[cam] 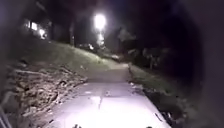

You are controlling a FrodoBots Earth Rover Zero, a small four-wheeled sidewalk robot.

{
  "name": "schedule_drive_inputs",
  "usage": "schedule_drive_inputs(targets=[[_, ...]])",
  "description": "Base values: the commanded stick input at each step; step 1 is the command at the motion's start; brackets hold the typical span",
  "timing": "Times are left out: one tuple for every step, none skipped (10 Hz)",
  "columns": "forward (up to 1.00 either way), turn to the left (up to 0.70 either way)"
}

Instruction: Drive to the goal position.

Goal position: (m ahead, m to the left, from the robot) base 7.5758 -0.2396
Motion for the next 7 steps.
schedule_drive_inputs(targets=[[0.45,0.0],[0.45,0.0],[0.45,0.0],[0.45,0.0],[0.45,0.0],[0.45,0.0],[0.45,0.0]])
